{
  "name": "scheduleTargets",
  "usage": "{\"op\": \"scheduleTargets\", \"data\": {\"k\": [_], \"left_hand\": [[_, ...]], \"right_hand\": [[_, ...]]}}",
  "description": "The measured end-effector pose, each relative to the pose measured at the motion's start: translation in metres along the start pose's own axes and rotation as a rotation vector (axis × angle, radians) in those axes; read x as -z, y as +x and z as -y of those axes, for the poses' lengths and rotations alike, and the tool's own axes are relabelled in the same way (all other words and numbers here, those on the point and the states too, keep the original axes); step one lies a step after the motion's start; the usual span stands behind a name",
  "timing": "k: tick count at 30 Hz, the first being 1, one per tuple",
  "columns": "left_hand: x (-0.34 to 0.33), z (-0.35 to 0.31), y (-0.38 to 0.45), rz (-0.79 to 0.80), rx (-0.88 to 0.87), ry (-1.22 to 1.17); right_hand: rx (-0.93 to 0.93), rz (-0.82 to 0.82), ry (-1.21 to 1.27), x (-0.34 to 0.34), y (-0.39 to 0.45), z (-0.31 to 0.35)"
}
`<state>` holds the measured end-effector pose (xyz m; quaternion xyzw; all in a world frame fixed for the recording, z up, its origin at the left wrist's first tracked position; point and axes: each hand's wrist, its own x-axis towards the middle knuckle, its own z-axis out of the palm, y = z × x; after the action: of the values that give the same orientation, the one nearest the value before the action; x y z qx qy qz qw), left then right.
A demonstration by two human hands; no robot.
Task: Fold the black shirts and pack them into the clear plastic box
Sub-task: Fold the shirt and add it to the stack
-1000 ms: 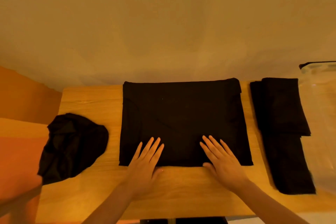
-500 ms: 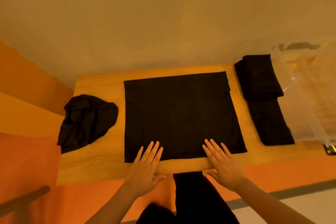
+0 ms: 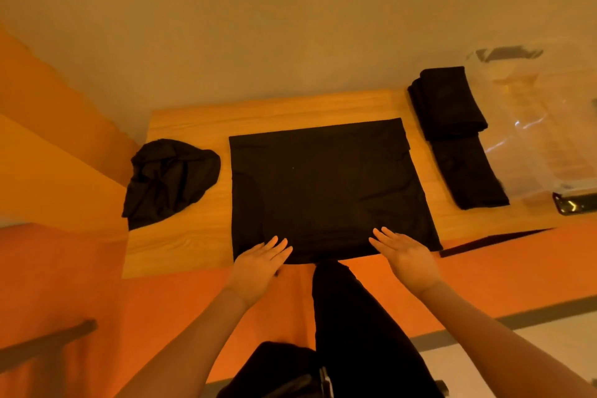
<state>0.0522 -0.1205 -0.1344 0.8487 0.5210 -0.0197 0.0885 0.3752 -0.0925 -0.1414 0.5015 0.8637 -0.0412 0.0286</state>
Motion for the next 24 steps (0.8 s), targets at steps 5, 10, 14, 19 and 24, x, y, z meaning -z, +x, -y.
{"op": "scheduleTargets", "data": {"k": [5,10,14,19,24], "left_hand": [[0.036,0.005,0.014,0.162,0.206,-0.332],[0.084,0.038,0.052,0.236,0.275,-0.554],[0.12,0.075,0.099,0.265,0.37,-0.625],[0.139,0.115,0.157,0.323,0.486,-0.701],[0.123,0.156,0.19,0.325,0.59,-0.731]], "right_hand": [[0.048,0.035,0.219,0.043,0.016,-0.011],[-0.247,0.235,0.439,0.084,0.061,-0.043],[-0.26,0.158,0.584,0.114,0.118,-0.068],[-0.19,0.288,0.633,0.129,0.204,-0.1],[-0.181,0.524,0.564,0.113,0.266,-0.131]]}}
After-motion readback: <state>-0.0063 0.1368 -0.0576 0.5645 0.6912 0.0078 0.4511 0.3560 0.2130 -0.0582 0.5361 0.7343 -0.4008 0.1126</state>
